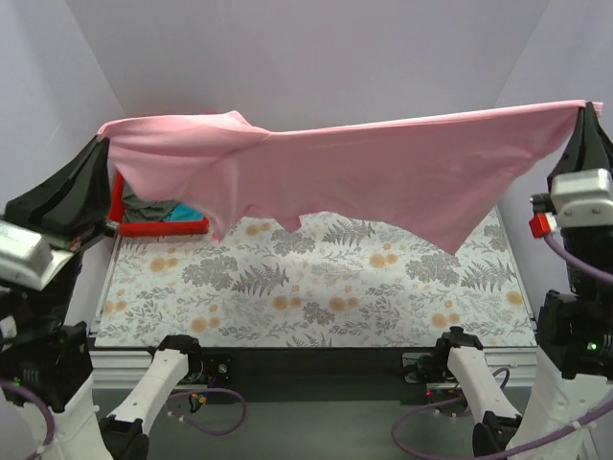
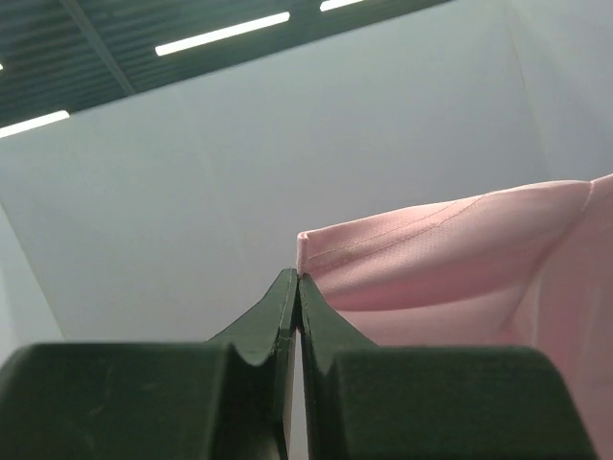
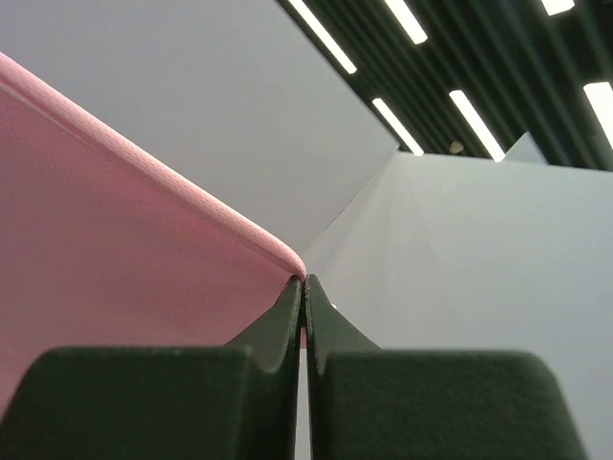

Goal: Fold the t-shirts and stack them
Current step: Flatten the tshirt out

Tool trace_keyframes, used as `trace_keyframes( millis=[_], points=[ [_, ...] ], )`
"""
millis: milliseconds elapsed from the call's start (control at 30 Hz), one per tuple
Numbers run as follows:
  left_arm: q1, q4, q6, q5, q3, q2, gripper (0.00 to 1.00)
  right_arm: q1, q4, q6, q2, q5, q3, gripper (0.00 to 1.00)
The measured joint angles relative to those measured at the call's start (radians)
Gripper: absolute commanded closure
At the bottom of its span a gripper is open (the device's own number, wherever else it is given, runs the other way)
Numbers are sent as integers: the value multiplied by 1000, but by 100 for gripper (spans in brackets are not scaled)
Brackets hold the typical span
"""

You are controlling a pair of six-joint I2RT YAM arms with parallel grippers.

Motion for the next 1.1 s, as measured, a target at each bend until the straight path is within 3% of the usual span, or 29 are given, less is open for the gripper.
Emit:
trace_keyframes(
  millis=[167, 333, 433, 767, 933, 1100],
  points=[
    [2, -69, 36, -72, 156, -14, 100, 0, 68, -20, -78, -16, 32, 99],
    [2, -132, 40, -93, 148, 7, 100, 0, 78, -49, -87, -44, -22, 99],
    [2, -173, 29, -77, 40, -16, 100, 0, 80, -74, -119, -58, -146, 99],
    [2, -232, -42, 8, -525, -62, 100, -1, 47, -159, -190, -178, -699, 99],
    [2, -127, -47, 26, -663, 105, 100, -1, 84, -196, -104, -234, -891, 99],
    [2, 19, -39, 30, -716, 365, 100, -1, 182, -211, 138, -247, -938, 99]
  ],
)
